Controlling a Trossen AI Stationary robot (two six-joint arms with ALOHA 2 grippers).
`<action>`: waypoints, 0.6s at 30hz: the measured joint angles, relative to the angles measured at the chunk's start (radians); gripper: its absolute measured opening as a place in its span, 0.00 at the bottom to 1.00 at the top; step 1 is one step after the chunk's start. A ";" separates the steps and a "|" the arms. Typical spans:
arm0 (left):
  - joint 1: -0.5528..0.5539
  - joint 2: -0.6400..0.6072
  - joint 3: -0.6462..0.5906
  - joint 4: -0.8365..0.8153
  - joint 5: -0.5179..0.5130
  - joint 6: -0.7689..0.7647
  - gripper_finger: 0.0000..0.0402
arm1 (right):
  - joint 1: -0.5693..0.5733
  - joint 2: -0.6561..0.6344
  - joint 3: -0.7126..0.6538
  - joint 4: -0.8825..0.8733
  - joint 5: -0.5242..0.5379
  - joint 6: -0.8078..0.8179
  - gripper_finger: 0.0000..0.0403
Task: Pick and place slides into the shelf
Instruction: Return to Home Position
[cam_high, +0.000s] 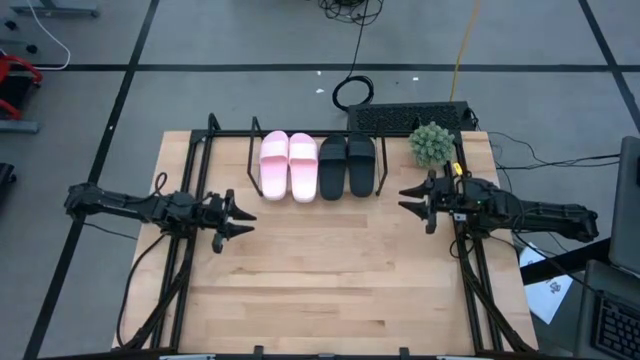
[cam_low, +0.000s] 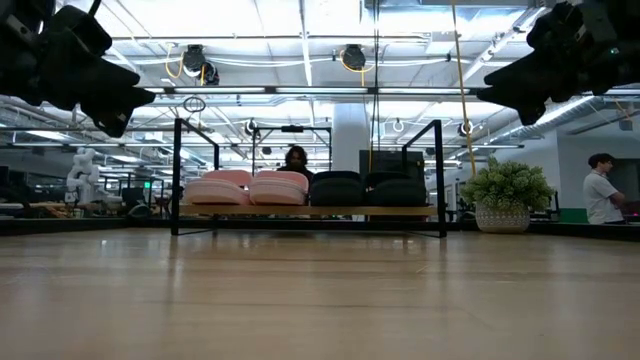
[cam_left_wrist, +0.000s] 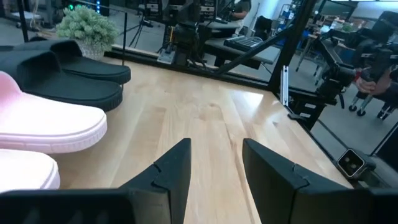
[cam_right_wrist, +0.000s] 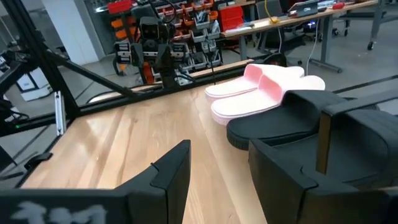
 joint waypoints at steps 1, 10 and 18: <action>0.001 0.000 0.000 0.000 0.000 0.007 0.36 | 0.000 0.000 -0.011 0.016 0.000 0.000 0.38; 0.027 0.001 0.000 0.000 -0.017 0.014 0.36 | 0.000 0.000 -0.170 0.219 0.002 -0.011 0.38; 0.043 0.001 0.000 -0.004 -0.027 0.016 0.36 | 0.000 0.000 -0.195 0.225 0.003 -0.009 0.38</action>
